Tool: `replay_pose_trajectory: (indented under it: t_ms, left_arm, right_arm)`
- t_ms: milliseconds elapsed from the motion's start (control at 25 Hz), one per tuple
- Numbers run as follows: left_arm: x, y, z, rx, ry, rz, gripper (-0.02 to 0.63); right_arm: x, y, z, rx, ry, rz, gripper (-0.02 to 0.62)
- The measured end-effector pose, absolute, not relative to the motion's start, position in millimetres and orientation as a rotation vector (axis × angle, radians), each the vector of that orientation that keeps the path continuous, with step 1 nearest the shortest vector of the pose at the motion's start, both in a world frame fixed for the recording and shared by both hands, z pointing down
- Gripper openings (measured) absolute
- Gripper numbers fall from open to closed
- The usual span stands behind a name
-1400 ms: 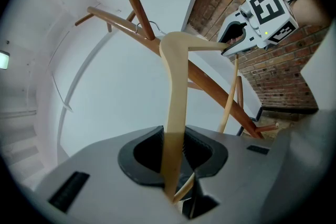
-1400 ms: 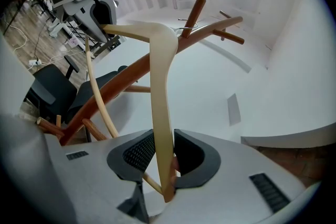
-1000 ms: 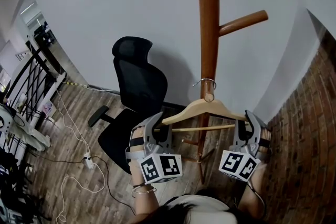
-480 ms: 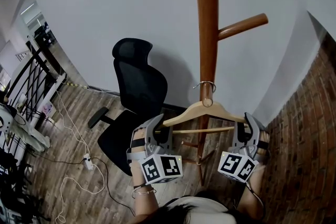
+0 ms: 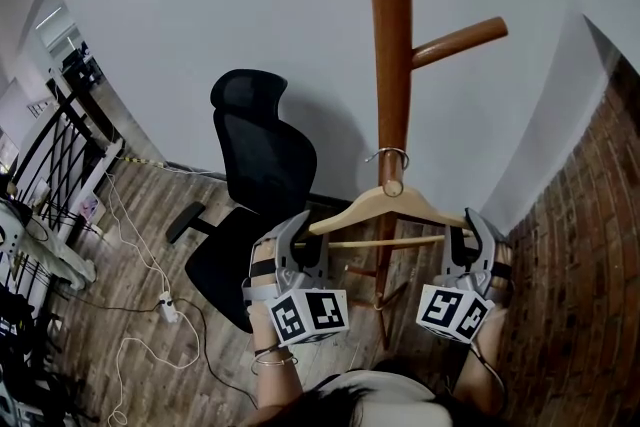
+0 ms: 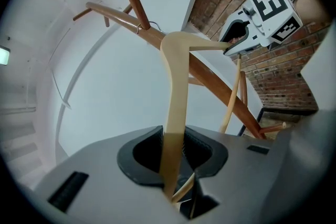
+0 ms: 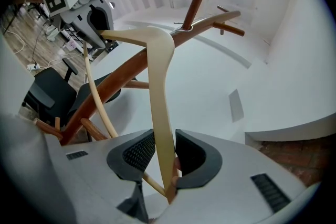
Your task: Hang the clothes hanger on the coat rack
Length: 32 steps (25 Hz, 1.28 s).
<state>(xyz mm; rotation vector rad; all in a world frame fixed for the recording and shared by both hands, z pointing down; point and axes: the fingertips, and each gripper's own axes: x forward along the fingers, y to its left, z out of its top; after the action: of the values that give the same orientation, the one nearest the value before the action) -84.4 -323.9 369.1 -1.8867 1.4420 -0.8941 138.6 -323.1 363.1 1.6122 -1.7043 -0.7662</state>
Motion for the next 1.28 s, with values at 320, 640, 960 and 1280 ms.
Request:
replay_pose_trajectory:
  t_ms: [320,640,960,1280]
  left_arm:
    - [-83.7,-326.6,367.5,-1.904,1.410,-0.847,0.110]
    - [-78.8,-324.1,358.3,-1.951,1.434,-0.771,0.141]
    - [-71.7,-311.5,350.2,-1.942,1.422,-0.753,0.158]
    - [-75.0,-300.1,352.2,-1.937,1.425,-0.749,0.158]
  right_arm:
    - [125.7,-322.7,360.6,1.597,-1.740,-0.779,0.126]
    - [124.4,-323.4,362.1,1.588,-1.746,-0.776,0.126]
    - [128.2,-311.1,357.6,1.592,-1.746,-0.778,0.126]
    - [127.8,-299.9,362.7,1.596,-1.737,-0.773,0.126]
